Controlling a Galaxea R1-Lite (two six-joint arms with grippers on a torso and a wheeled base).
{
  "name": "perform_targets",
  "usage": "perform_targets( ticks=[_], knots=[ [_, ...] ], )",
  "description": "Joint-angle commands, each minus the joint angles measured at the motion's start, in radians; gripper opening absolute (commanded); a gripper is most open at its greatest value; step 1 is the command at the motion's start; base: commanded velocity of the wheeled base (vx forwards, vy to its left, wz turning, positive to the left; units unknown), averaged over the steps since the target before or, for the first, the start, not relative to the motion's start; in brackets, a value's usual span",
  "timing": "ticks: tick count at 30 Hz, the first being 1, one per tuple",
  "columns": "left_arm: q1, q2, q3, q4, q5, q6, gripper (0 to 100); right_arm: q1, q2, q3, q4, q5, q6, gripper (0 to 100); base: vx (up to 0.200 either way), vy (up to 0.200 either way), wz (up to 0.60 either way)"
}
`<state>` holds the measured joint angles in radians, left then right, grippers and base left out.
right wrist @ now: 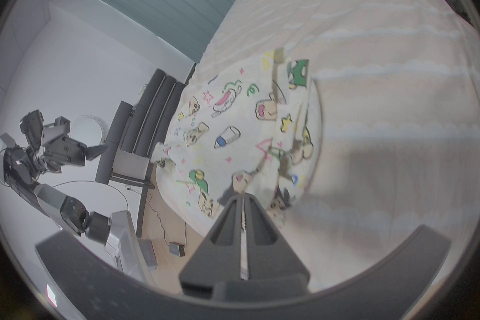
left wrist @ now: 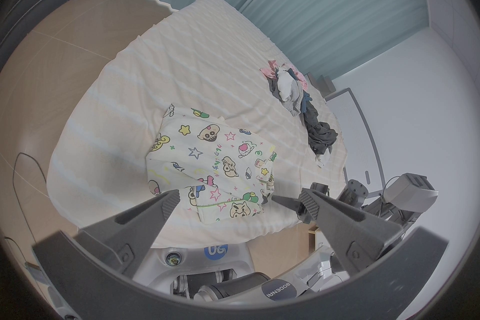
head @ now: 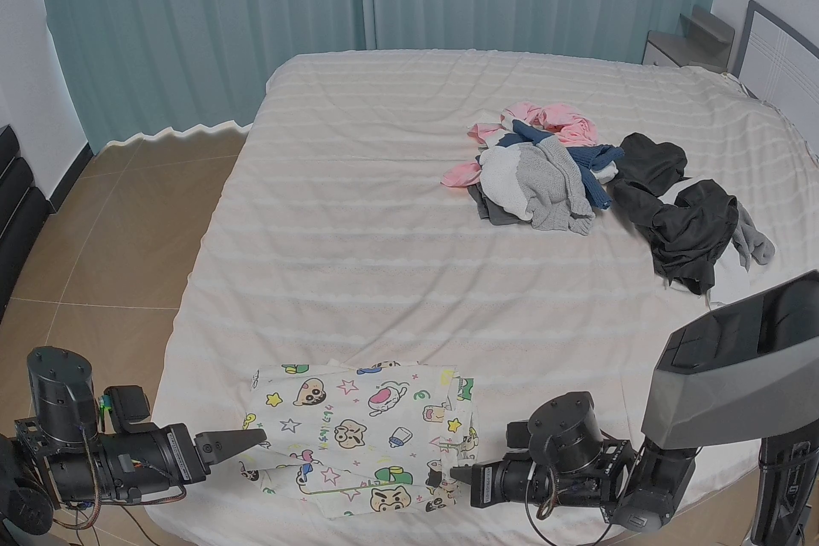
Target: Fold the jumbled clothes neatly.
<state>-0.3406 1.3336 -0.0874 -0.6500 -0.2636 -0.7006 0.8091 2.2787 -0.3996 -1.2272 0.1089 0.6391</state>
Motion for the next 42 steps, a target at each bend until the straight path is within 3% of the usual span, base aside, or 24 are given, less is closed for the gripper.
perform_targets(
  ticks=[1, 2, 21, 40, 41, 42],
  knots=[
    [0.000, 0.002, 0.000, 0.000, 0.000, 0.001, 100, -0.002, 0.012, -0.067, 0.020, 0.000, 0.001, 0, 0.000, 0.000, 0.00],
    [-0.001, 0.002, 0.000, 0.000, 0.000, 0.001, 100, -0.002, 0.012, -0.070, 0.025, 0.000, 0.001, 100, 0.000, 0.000, 0.00],
    [0.002, 0.002, -0.002, -0.002, 0.000, 0.001, 100, -0.030, 0.117, -0.318, 0.149, -0.006, -0.001, 100, 0.000, 0.000, 0.00],
    [0.005, 0.002, -0.002, -0.002, 0.000, 0.001, 100, -0.021, 0.163, -0.413, 0.226, -0.006, -0.004, 100, 0.000, 0.000, 0.00],
    [0.005, 0.002, -0.002, -0.002, 0.000, 0.001, 100, -0.021, 0.162, -0.413, 0.224, -0.006, -0.006, 0, 0.000, 0.000, 0.00],
    [0.005, 0.002, -0.002, -0.002, 0.000, 0.001, 100, -0.021, 0.159, -0.413, 0.224, -0.006, -0.004, 0, 0.000, 0.000, 0.00]
  ],
)
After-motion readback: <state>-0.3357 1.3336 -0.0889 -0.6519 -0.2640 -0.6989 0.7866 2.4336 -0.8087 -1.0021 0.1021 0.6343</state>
